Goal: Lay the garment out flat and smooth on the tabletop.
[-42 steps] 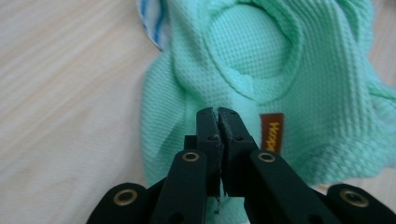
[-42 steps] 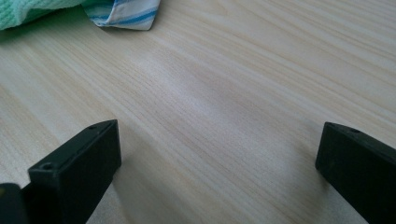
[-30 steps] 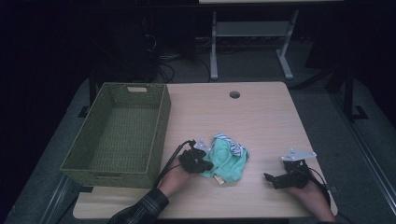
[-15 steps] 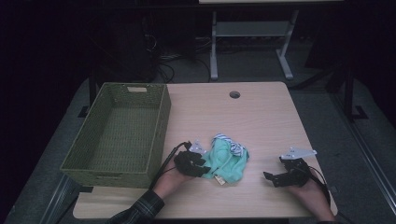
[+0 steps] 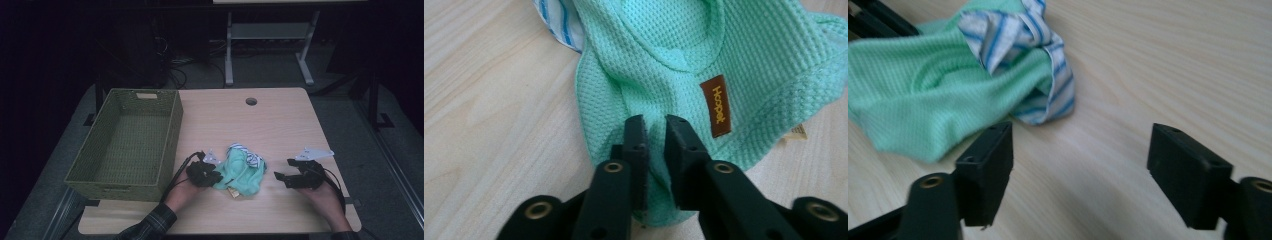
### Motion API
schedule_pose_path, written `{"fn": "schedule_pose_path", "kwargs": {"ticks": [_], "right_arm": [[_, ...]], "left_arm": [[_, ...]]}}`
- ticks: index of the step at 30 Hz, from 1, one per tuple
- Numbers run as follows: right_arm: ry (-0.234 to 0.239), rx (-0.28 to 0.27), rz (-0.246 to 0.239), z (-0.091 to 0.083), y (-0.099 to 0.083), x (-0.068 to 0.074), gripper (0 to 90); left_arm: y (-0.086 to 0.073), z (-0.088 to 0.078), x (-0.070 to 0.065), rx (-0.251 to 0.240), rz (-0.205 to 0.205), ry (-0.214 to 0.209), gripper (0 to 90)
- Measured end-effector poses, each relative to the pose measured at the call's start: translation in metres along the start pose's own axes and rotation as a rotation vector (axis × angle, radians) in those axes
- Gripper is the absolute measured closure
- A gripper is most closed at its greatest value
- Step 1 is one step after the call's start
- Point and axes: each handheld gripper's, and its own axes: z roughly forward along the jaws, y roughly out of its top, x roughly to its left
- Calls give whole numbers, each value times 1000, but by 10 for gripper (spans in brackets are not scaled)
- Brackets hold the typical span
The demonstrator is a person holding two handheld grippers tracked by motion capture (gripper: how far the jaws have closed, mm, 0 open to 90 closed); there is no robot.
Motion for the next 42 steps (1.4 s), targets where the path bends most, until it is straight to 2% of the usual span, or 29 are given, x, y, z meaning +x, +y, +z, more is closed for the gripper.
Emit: {"fn": "schedule_pose_path", "kwargs": {"ticks": [5, 8, 12, 17, 20, 22, 26, 31, 34, 36, 38, 39, 42], "right_arm": [[19, -12, -15, 5, 17, 2, 401], [22, -10, -43, 12, 27, 2, 469], [46, -21, -35, 21, 36, 2, 548], [74, -7, 2, 34, 42, -4, 607], [88, 7, 6, 42, 43, -5, 625], [100, 28, 29, 49, 41, -6, 637], [134, 68, 50, 57, 38, -8, 732], [173, 80, 52, 61, 35, -9, 870], [168, 74, 50, 59, 36, -8, 886], [158, 57, 38, 54, 37, -8, 889], [143, 45, 29, 49, 40, -8, 890], [134, 31, 17, 45, 41, -9, 891], [109, -6, 6, 34, 45, -11, 892]], "left_arm": [[1, 0, -1, 10, 3, -6, 862], [2, 1, -1, 8, -4, -8, 864], [2, 1, -1, 7, -5, -9, 864], [2, 0, 0, 14, 1, -9, 865], [2, 0, 0, 17, 3, -8, 865], [2, 0, 0, 18, 4, -9, 866], [2, 1, 0, 15, 2, -8, 867], [3, 1, -1, 14, 0, -6, 870], [3, 0, -1, 21, 2, -11, 877], [4, -2, 0, 3, -17, -29, 881], [7, -8, 1, -32, -31, -44, 882], [9, -13, 1, -64, -47, -51, 883], [14, -26, 1, -109, -37, -46, 885]]}}
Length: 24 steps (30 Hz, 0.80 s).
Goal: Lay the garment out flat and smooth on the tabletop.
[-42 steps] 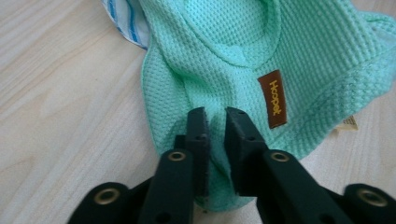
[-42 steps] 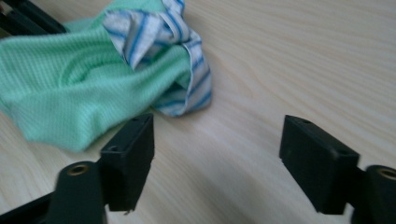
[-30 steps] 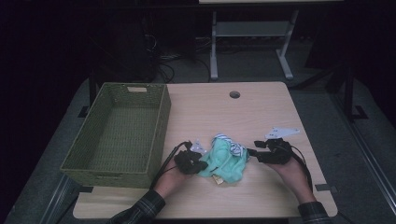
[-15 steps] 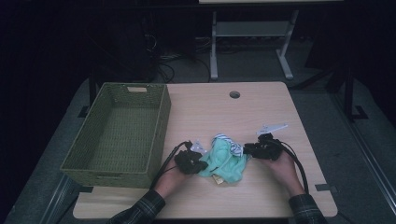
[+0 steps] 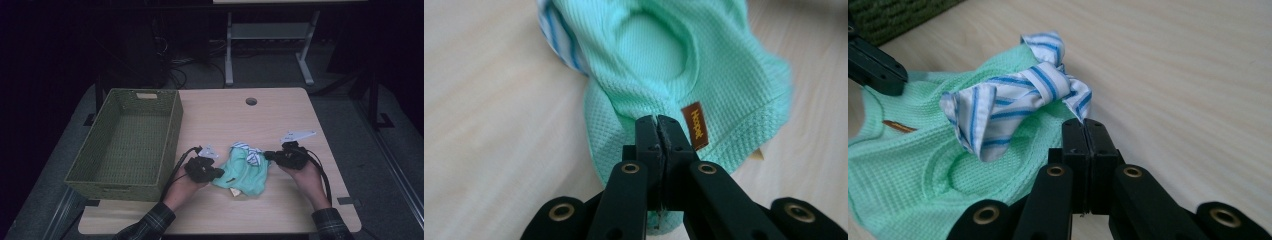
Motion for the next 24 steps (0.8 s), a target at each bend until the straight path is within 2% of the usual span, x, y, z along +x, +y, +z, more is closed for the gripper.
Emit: {"fn": "schedule_pose_path", "kwargs": {"ticks": [2, 7, 11, 14, 15, 18, 20, 24], "right_arm": [[0, -20, 11, -6, 2, 0, 892], [-44, -25, -15, -19, 10, 2, 893], [-85, -34, -41, -29, 15, 3, 894], [-123, -35, -37, -35, 18, -1, 895], [-132, -32, -33, -34, 18, -3, 895], [-143, -21, -11, -29, 16, -14, 895], [-145, 2, 0, -19, 14, -19, 895], [-151, 49, -12, 1, 11, -25, 894]], "left_arm": [[3, -6, 0, -29, -7, -2, 885], [9, -20, -2, -80, -18, -10, 886], [12, -28, -6, -96, -13, -21, 888], [13, -28, -8, -91, -15, -28, 889], [13, -26, -9, -88, -27, -41, 889], [14, -19, -9, -77, -24, -58, 889], [15, -16, -10, -74, -27, -60, 888], [16, -4, -6, -53, -36, -73, 885]]}}
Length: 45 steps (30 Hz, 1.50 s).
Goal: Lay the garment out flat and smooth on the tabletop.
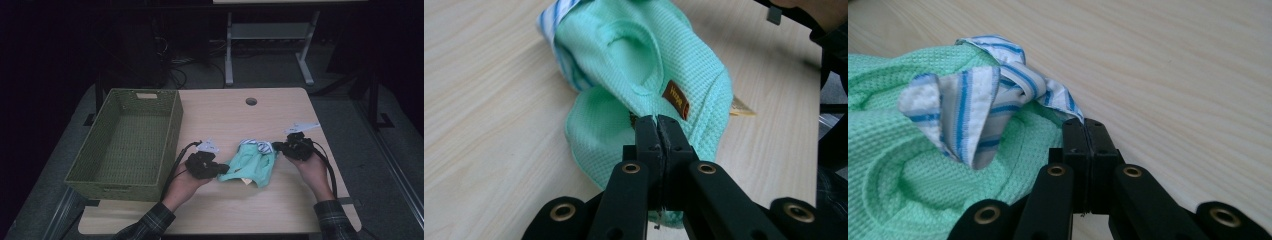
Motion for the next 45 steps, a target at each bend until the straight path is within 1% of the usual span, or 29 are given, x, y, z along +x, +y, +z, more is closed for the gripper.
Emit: {"fn": "schedule_pose_path", "kwargs": {"ticks": [2, 5, 6, 7, 8, 9, 10, 11, 12, 13, 15, 16, 17, 18, 20, 22, 23, 24, 25, 26, 27, 28, 29, 30, 32, 34, 37, 40, 45], "right_arm": [[-1, 16, 3, 7, -1, 1, 891], [-3, 18, 8, 12, -2, 0, 861], [-4, 16, 10, 13, -3, 0, 798], [-3, 15, 18, 13, -3, -1, 747], [-11, 8, 25, 12, -3, -2, 727], [-4, 2, 38, 10, -4, -2, 684], [-3, -12, 40, 8, -4, -3, 653], [-7, -20, 42, 6, -4, -3, 644], [-6, -25, 44, 3, -4, -3, 633], [-3, -30, 54, 0, -4, -2, 628], [17, -43, 63, -6, -5, 0, 628], [21, -59, 49, -9, -6, 2, 628], [27, -64, 47, -12, -7, 5, 628], [33, -62, 36, -14, -8, 8, 627], [37, -42, 21, -16, -10, 12, 622], [41, -50, 14, -17, -14, 15, 622], [49, -50, 18, -18, -16, 16, 620], [50, -46, 26, -18, -18, 16, 617], [50, -43, 23, -18, -20, 16, 612], [49, -33, 22, -18, -21, 16, 606], [53, -29, 29, -18, -23, 16, 602], [51, -35, 27, -19, -24, 16, 602], [50, -44, 27, -20, -25, 15, 601], [53, -41, 29, -21, -26, 15, 594], [51, -41, 32, -21, -28, 14, 591], [52, -42, 32, -21, -28, 14, 588], [52, -50, 27, -21, -28, 14, 584], [54, -57, 18, -23, -27, 16, 580], [53, -62, 13, -23, -26, 17, 575]], "left_arm": [[0, 5, 3, 5, -4, -9, 872], [-2, 9, 6, 14, 9, 26, 816], [-3, 9, 6, 20, 14, 36, 754], [-3, 9, 7, 26, 20, 49, 719], [-4, 9, 6, 24, 21, 56, 687], [-5, 7, 7, 37, 37, 55, 656], [-5, 7, 6, 37, 43, 58, 631], [-7, 6, 5, 39, 54, 62, 609], [-9, 5, 2, 35, 54, 61, 583], [-10, 4, 1, 42, 65, 61, 558], [-14, 3, -3, 43, 73, 59, 526], [-15, 3, -5, 42, 75, 58, 512], [-16, 3, -6, 50, 85, 59, 496], [-17, 3, -8, 50, 85, 58, 482], [-19, 5, -12, 69, 105, 63, 455], [-23, 9, -15, 90, 126, 80, 438], [-24, 12, -16, 96, 128, 83, 432], [-25, 14, -16, 115, 141, 91, 428], [-26, 18, -16, 125, 148, 95, 430], [-27, 20, -16, 133, 158, 100, 455], [-27, 21, -16, 141, 167, 101, 512], [-27, 22, -15, 144, 166, 97, 598], [-26, 21, -14, 146, 157, 82, 700], [-25, 20, -13, 141, 149, 75, 766], [-22, 16, -13, 112, 126, 53, 836], [-17, 9, -13, 74, 110, 32, 851], [-7, -3, -16, 13, 108, 20, 854], [5, -14, -20, -44, 115, 7, 854], [24, -27, -27, -112, 123, -19, 855]]}}
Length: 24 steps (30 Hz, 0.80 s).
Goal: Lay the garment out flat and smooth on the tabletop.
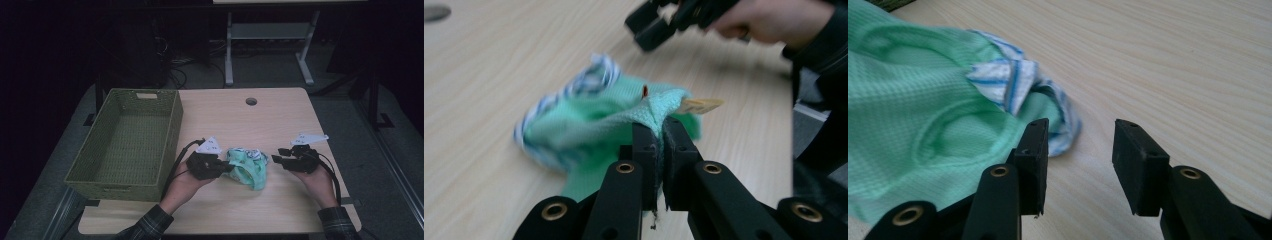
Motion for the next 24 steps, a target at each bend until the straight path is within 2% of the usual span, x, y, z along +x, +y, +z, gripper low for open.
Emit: {"fn": "schedule_pose_path", "kwargs": {"ticks": [10, 13, 16, 20, 24], "right_arm": [[2, -3, -8, -1, 0, 0, 575], [2, -8, -7, -1, 0, -1, 574], [0, -5, -3, -1, 0, 0, 575], [-1, -7, -7, -2, 0, -1, 574], [0, -9, -12, -2, 0, 0, 574]], "left_arm": [[30, -9, -13, -105, 25, -47, 855], [31, -6, -11, -89, 31, -38, 855], [20, 5, 0, -46, 3, -23, 854], [2, 21, 15, 10, -60, -12, 853], [-11, 32, 24, 63, -78, 22, 851]]}}
